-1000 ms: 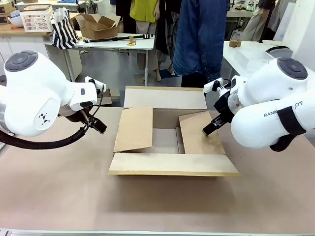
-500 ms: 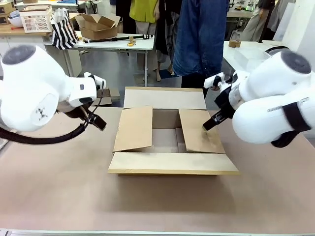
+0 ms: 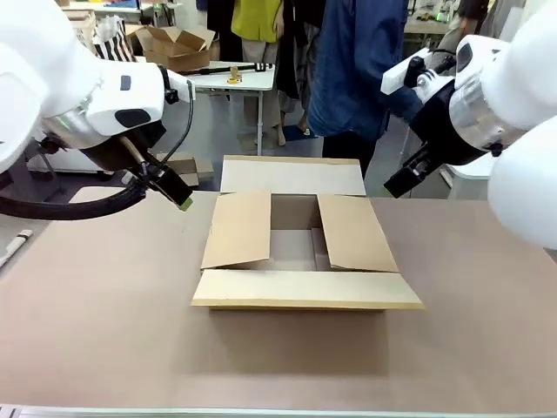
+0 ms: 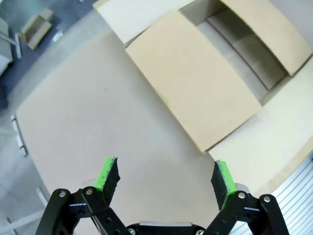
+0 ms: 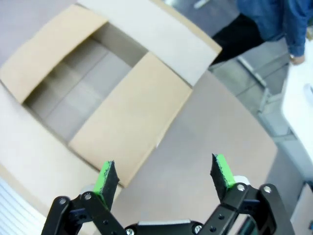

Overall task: Pack the gift set into the box.
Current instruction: Place both hands on the side flaps of the Package Box and spread them outward.

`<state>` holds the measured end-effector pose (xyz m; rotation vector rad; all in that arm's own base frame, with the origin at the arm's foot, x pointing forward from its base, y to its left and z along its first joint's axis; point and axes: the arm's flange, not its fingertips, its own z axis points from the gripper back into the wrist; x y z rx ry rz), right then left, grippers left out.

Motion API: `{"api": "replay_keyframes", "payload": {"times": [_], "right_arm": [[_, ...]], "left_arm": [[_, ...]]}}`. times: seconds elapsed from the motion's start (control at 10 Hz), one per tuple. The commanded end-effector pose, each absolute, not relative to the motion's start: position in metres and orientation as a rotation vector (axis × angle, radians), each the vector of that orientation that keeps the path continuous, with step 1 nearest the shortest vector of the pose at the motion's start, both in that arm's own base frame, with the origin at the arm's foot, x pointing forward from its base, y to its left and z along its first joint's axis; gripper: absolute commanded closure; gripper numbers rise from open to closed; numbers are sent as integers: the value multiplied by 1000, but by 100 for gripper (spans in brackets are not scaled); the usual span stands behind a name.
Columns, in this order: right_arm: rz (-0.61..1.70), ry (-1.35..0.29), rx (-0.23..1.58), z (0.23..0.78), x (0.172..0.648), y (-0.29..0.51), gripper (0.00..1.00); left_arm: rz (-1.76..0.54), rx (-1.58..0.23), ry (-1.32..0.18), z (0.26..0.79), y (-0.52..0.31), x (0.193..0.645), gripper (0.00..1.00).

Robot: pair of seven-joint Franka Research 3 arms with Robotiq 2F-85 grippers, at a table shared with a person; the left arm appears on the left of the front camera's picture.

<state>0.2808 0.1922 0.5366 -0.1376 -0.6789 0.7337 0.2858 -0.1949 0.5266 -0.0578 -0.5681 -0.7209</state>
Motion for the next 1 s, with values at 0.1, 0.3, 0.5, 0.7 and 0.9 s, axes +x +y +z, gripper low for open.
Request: {"api": "replay_keyframes", "payload": {"times": [0.1,0.3,0.5,0.7,0.9], "right_arm": [[734,-679,-138,537,281,192,0],[809,-596,-66,522,280,195,0],[657,-556,407,522,285,170,0],[151,-508,944,531,297,133,0],[-144,-498,1265,527,301,94,0]], "left_arm": [[-721,-58,-568,527,-195,286,0],[-717,-16,-594,528,-201,283,0],[-718,-349,-385,531,-178,289,0],[-609,-786,-322,538,-141,301,0],[-387,-1057,-337,529,-118,314,0]]}}
